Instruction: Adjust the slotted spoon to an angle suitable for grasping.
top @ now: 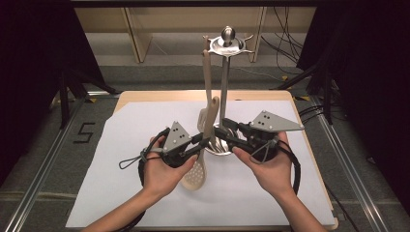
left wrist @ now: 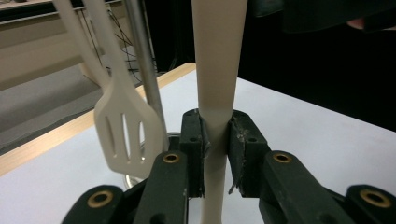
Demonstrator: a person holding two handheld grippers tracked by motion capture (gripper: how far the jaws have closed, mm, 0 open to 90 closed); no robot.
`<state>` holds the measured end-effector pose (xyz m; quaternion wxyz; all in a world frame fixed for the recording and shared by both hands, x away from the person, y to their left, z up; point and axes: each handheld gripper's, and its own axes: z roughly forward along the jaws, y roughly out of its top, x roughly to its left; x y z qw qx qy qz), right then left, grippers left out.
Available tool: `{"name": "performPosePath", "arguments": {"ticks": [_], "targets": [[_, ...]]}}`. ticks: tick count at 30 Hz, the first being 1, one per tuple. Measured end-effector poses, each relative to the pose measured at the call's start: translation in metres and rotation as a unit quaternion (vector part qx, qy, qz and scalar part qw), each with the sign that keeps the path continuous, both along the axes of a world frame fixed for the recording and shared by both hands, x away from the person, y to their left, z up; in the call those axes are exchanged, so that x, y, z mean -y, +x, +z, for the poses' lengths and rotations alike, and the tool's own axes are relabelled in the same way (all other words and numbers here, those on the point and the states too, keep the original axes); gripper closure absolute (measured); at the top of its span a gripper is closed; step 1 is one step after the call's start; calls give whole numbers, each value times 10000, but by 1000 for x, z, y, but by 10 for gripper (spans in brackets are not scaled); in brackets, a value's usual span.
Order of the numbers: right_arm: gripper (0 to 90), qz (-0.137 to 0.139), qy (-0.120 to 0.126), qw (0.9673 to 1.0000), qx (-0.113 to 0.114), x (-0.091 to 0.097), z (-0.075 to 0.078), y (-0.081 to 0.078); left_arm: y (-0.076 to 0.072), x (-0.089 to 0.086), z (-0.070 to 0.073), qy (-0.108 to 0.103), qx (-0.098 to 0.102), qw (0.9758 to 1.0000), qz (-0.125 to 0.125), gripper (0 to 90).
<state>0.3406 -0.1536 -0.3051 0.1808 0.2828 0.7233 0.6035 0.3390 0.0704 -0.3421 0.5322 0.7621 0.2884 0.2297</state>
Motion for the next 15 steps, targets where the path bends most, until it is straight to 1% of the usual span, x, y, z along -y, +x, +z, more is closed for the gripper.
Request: {"name": "performPosePath", "arguments": {"ticks": [1,2,3,4,5,6,7,8,10,12,14,15], "targets": [[604,-23,-1,10000,-39,-1,0,0,0,2,1,2,-2,10000,-20,763],[604,0,6,10000,-17,-2,0,1,0,3,1,16,-14,10000,-33,763],[606,-18,-24,10000,60,-2,0,2,0,4,1,28,-19,10000,-61,763],[611,6,36,10000,-4,-3,0,2,0,5,2,9,-44,10000,-55,763],[619,-16,37,10000,-3,-4,0,2,0,7,2,4,-48,10000,-68,762],[629,11,-16,10000,5,-5,0,3,0,8,2,3,-51,10000,-79,762],[644,29,14,10000,7,-5,0,3,-1,9,2,-8,-66,9999,-110,762],[668,-4,24,10000,-59,-5,0,3,-1,10,2,-11,-75,9999,-124,762],[722,28,174,9997,-144,-4,0,4,-2,11,2,-27,-79,9998,-179,761],[739,169,343,9990,-224,0,0,7,-1,12,3,-26,-67,9996,-265,759],[745,238,361,9988,-226,3,0,8,-1,13,3,-25,-42,9995,-305,756],[746,253,367,9988,-186,4,0,8,0,13,3,-7,-41,9992,-388,754]]}}
